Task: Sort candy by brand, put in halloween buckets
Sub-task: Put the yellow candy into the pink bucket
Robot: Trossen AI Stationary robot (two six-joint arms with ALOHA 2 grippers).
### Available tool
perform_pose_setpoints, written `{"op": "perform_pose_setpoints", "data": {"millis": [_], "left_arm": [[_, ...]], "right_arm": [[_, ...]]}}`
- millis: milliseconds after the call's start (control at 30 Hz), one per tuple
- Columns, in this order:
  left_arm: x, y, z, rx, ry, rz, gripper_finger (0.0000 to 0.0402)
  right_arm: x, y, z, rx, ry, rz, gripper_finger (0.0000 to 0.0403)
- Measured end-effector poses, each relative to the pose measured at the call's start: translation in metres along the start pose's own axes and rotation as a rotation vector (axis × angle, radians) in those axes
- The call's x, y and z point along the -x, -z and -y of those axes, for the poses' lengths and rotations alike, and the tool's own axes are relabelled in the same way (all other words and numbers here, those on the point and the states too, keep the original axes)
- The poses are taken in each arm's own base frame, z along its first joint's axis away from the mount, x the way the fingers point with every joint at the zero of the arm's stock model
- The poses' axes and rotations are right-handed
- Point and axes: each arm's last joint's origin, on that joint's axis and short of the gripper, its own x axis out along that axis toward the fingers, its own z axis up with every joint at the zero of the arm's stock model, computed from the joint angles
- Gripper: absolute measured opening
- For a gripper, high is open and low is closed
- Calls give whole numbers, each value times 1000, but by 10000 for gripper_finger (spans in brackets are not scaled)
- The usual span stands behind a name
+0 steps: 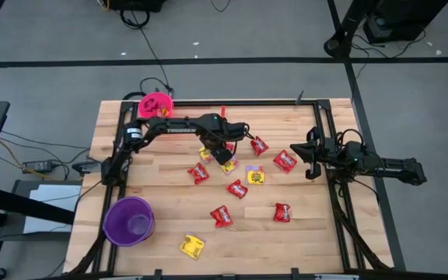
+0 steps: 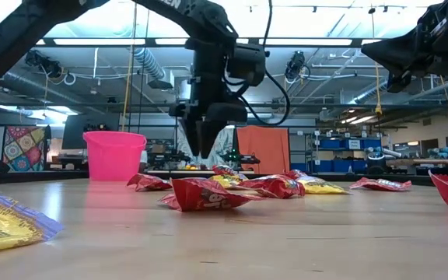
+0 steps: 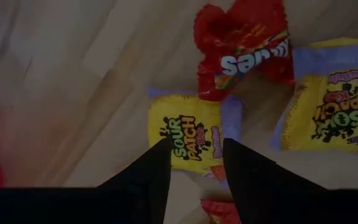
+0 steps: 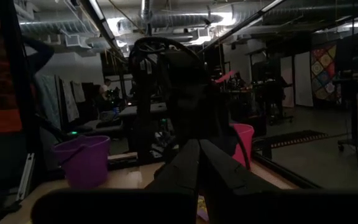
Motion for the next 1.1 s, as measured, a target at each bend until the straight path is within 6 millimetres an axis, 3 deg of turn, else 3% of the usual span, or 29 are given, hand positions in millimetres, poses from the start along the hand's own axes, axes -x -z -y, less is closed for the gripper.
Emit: {"op": "perform_pose_setpoints", "data": {"millis": [500, 1100], "left_arm": [[-12, 5, 1, 23, -2, -20, 203], [-44, 14, 5, 27, 62, -40, 204]], "right_arm": [[0, 0, 0, 0, 0, 0, 22], [0, -2, 0, -32, -2, 18, 22]]}}
